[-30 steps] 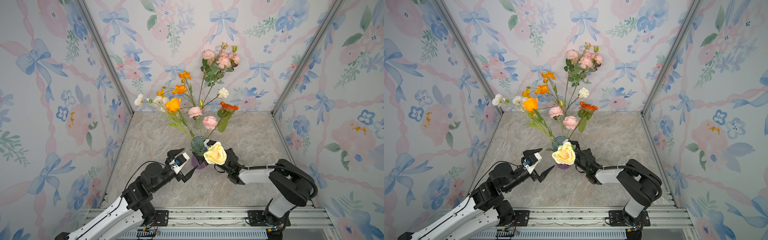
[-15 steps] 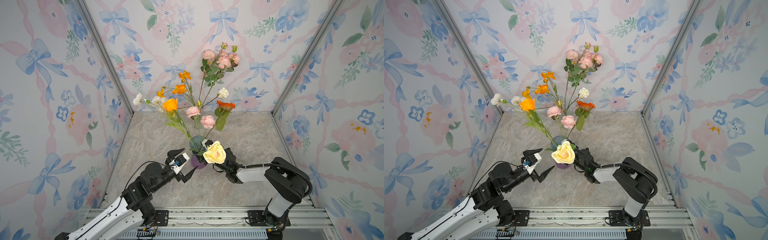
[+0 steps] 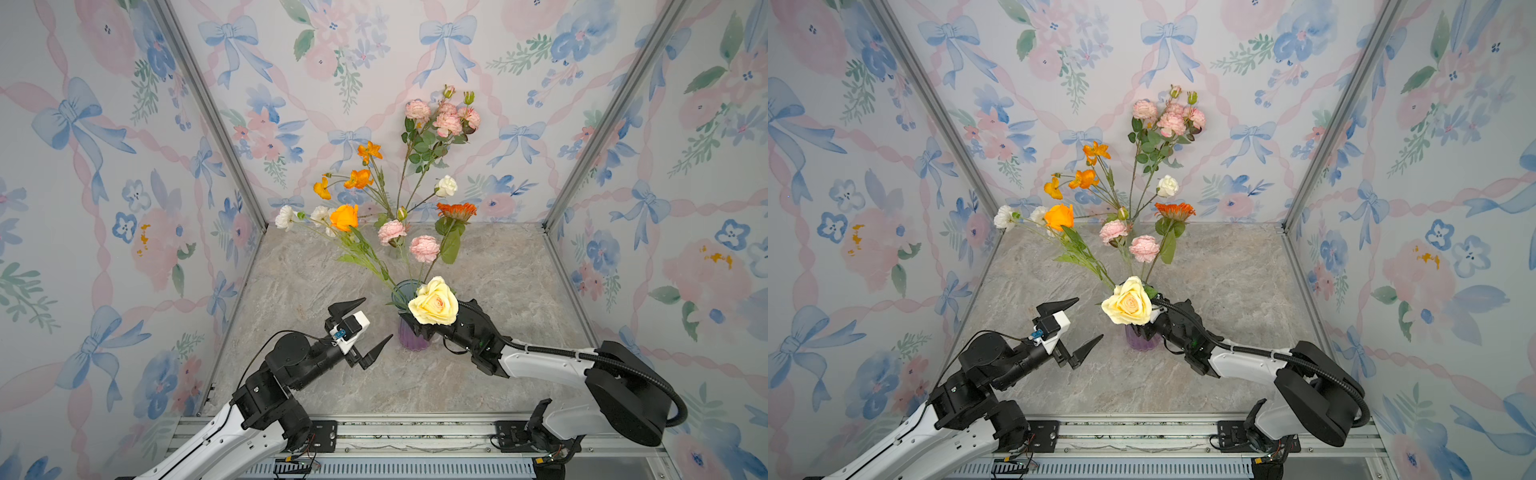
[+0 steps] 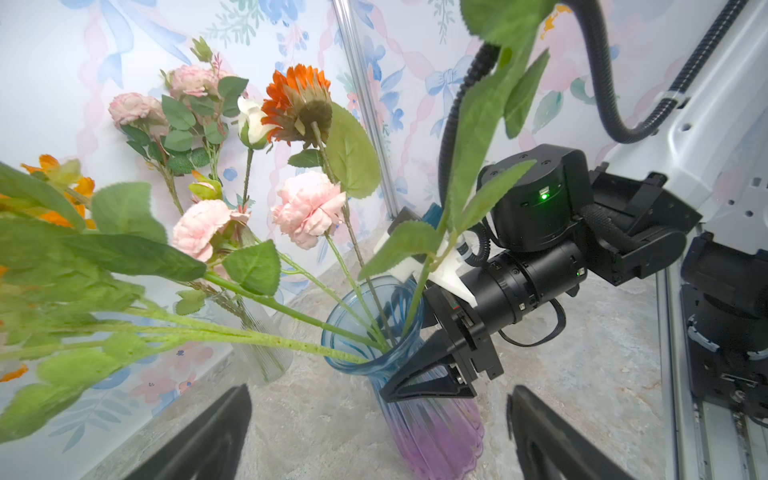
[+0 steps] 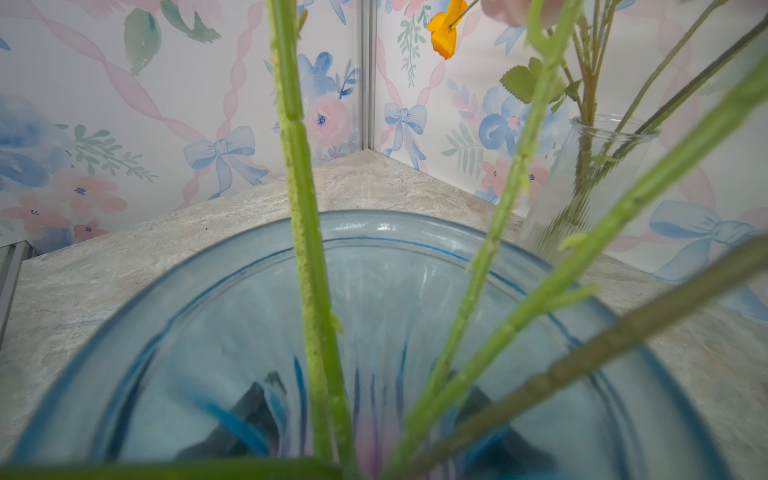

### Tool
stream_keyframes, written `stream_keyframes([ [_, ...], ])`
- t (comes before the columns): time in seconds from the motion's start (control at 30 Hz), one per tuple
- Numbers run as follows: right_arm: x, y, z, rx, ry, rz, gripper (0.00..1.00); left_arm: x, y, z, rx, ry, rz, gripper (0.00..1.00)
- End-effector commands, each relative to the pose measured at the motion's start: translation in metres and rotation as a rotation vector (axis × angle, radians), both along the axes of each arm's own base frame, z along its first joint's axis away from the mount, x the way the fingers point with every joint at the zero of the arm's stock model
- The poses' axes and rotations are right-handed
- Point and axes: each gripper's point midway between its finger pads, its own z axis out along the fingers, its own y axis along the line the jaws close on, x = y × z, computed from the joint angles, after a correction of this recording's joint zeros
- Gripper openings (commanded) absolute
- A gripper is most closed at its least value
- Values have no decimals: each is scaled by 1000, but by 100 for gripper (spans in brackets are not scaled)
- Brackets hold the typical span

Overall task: Arrange the flowers into the vase
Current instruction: 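Carry the vase with right gripper farther from the robot while left gripper draws back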

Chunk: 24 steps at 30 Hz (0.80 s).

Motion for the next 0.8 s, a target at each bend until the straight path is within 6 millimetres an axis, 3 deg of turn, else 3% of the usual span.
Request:
stream_keyframes([
  [0.0,-13,-12,85,159,-171,-5,40,-4,1,3,-14,-23,-20,98],
  [0.23,-13,-55,119,105,-189,-152,39,-8,-3,6,-14,-35,-50,98],
  [0.4,-18,-84,153,159,-239,-197,38,-8,-11,8,-24,-49,-83,98],
  [0.57,-13,-125,191,187,-246,-304,37,0,-33,5,26,-37,-137,98],
  [0.77,-22,-172,239,265,-321,-426,37,15,-62,3,78,-47,-189,98],
])
